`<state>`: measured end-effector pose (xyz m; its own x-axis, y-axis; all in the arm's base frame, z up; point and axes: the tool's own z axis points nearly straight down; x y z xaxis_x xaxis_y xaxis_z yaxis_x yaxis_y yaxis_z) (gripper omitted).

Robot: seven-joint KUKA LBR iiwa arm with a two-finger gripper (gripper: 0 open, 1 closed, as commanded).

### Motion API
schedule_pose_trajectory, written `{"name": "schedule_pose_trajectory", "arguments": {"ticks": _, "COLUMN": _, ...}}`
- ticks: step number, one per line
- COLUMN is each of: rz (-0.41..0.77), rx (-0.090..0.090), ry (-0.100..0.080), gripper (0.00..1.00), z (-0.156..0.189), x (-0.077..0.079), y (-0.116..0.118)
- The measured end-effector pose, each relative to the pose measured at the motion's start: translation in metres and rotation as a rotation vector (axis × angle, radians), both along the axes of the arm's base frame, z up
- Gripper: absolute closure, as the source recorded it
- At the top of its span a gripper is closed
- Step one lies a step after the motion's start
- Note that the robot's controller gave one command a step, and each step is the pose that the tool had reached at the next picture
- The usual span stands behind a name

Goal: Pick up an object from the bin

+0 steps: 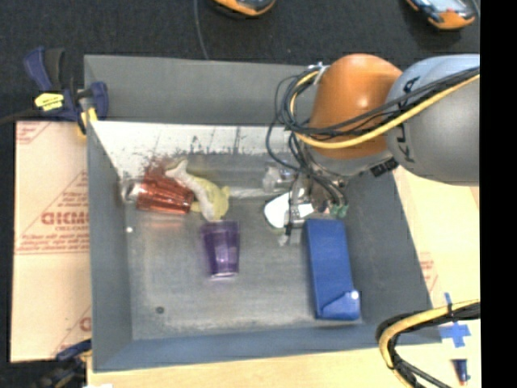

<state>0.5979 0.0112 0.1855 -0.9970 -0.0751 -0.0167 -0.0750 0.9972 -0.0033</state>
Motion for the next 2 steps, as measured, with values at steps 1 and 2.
{"name": "schedule_pose_trajectory", "arguments": {"ticks": 1, "rz": 0.102, "rx": -0.003, "ry": 0.004, "gripper": 0.00, "z": -0.060, "x": -0.023, "y": 0.020}}
{"name": "schedule_pose_trajectory", "arguments": {"ticks": 2, "rz": 0.296, "rx": -0.006, "ry": -0.010, "gripper": 0.00, "z": -0.058, "x": -0.017, "y": 0.073}}
